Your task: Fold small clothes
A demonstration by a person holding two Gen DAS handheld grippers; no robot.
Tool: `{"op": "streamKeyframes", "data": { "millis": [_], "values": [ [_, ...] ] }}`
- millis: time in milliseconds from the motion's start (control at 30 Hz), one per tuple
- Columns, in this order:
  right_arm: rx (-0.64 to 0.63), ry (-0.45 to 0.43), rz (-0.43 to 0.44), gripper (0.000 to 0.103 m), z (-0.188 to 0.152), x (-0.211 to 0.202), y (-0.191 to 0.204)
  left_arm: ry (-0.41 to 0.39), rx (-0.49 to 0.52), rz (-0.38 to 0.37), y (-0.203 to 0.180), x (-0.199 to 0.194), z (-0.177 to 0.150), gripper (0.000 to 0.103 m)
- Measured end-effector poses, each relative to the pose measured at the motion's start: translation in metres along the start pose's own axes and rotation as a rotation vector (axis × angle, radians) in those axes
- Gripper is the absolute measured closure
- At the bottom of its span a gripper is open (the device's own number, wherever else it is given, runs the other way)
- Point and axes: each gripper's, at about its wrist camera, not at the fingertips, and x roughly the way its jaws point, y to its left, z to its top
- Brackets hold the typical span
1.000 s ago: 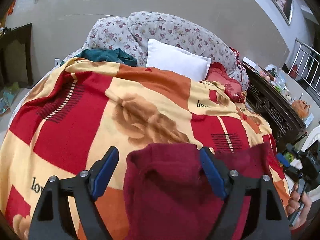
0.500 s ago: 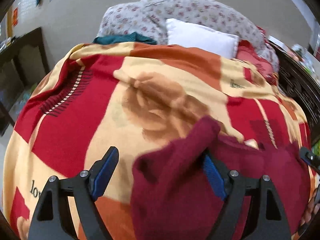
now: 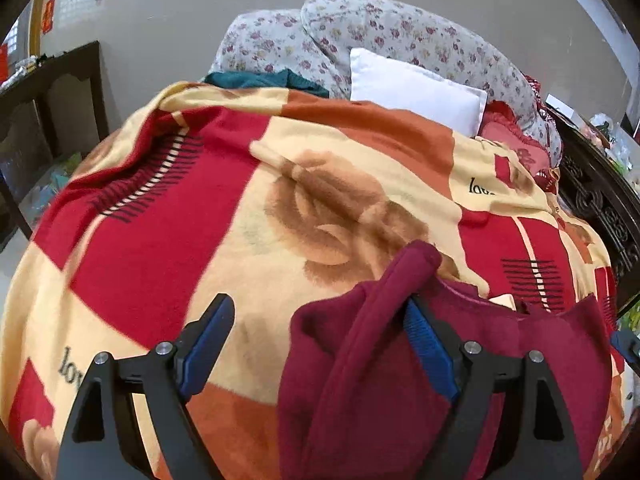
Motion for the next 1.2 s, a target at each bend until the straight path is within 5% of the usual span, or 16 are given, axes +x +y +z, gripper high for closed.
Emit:
{"op": "streamKeyframes", "data": {
  "millis": [167,400,533,733,1200],
  "values": [
    [-0.093,0.051,0.019,0.041,-0.019,-0.005,0.029,-0.014,0.051,0.015,-0.005,-0.018,-0.013,0.018],
    [-0.020,0.051,-0.124,0.042,-0.024,0.013,0.001,-0.014,0.084,0.026,-0.006,-0.034,-0.031,0.018],
    [0.055,0.073,-0.079,0.043,-0.018,0.023,-0.017,-0.010,0.085,0.020,-0.005,-0.044,-0.039,0.018],
    [-0.020,0.055,-0.096,0.041,-0.028,-0.002,0.008,-0.019,0.107,0.032,-0.005,-0.052,-0.051,0.018],
    [-0.044,0.090,-0.085,0.042,-0.062,-0.010,-0.004,0.066,-0.022,-0.034,0.025,-0.046,-0.090,0.018]
  ]
}}
